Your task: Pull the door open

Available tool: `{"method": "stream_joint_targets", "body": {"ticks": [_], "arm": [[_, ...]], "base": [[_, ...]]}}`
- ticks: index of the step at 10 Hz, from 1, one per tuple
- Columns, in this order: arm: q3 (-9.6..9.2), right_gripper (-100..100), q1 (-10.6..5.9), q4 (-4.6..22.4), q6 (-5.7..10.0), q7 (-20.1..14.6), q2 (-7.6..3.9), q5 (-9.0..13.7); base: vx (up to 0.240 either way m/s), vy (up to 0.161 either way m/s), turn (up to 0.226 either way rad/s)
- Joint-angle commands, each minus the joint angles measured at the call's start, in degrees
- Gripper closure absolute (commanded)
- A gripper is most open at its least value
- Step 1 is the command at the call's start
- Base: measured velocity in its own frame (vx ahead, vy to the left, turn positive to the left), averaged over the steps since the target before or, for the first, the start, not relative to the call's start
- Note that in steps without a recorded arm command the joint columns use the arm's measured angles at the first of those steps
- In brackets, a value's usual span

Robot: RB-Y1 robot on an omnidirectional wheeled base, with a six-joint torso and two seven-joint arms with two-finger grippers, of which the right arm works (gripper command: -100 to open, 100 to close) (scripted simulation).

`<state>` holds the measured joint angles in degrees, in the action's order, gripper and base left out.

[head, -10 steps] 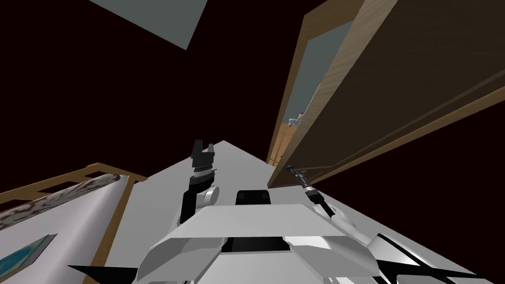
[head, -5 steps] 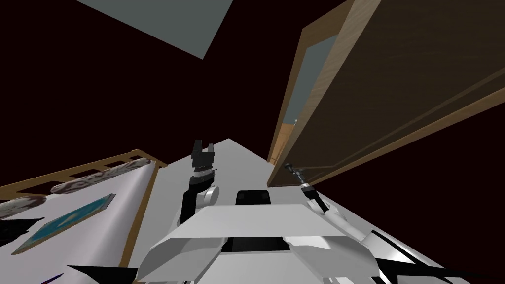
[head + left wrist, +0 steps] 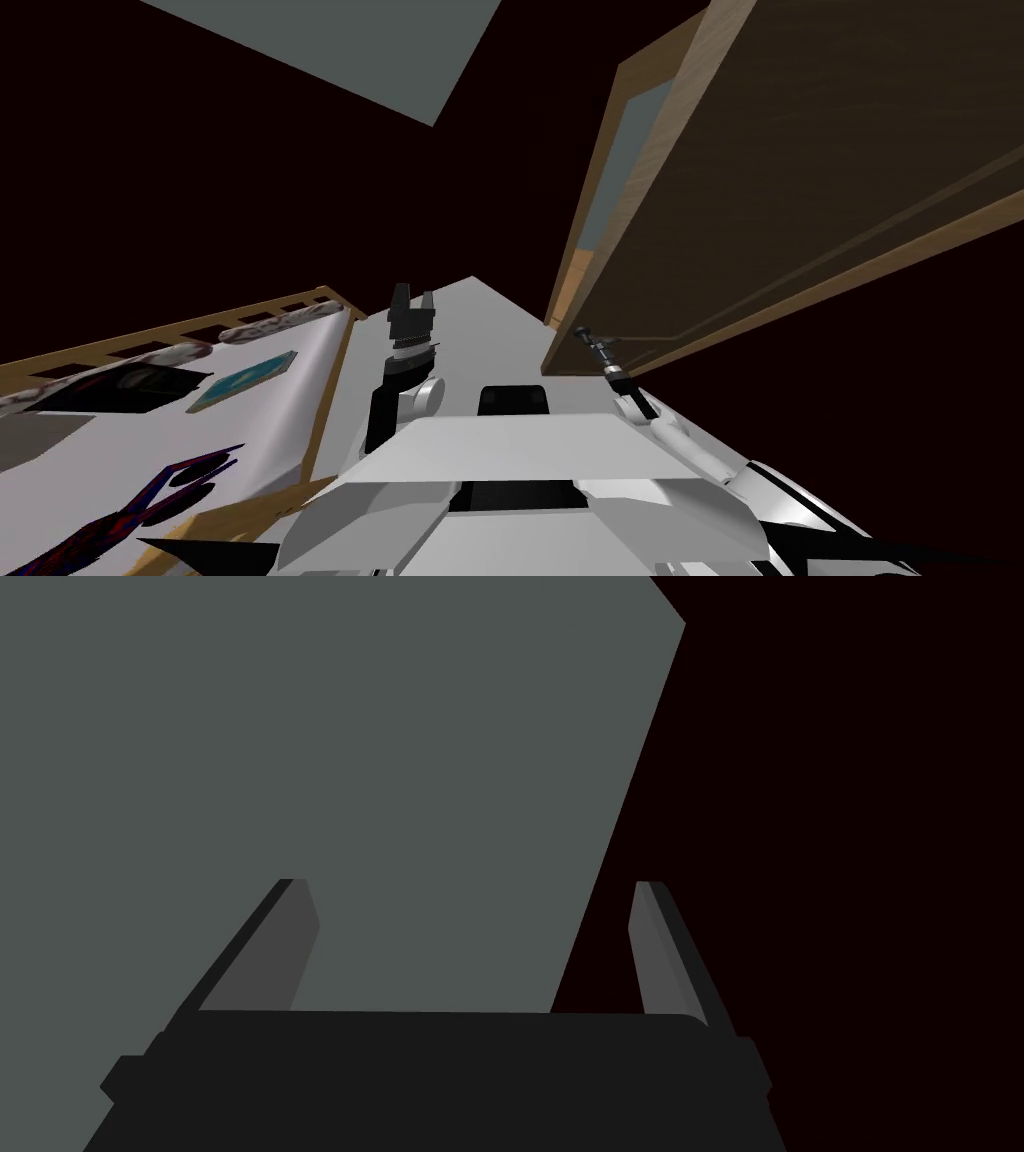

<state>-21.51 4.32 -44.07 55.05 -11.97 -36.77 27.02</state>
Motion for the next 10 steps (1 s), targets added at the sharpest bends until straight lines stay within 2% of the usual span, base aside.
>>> {"method": "stream_joint_targets", "body": {"ticks": [1, 5, 6, 7, 8, 10], "arm": [[-0.01, 100, -0.24, -1.0, -1.53, 1.2, 0.25, 0.9], [0.08, 100, -0.81, -3.0, -4.54, 3.3, 0.80, 2.7], [0.02, 100, -0.57, -2.9, -4.34, 3.0, 0.83, 2.5], [-1.13, 100, 0.75, -3.2, -2.71, 2.6, -0.14, 2.9], [-1.42, 100, 1.11, -3.2, -2.19, 2.4, -0.44, 3.0], [-2.73, 100, 2.73, -3.4, 0.16, 1.7, -1.81, 3.5]], "base": [[-0.205, -0.112, 0.196], [-0.186, -0.073, 0.122], [-0.060, -0.032, 0.035], [-0.054, -0.059, 0.201], [-0.069, -0.078, 0.183], [-0.079, -0.064, 0.151]]}}
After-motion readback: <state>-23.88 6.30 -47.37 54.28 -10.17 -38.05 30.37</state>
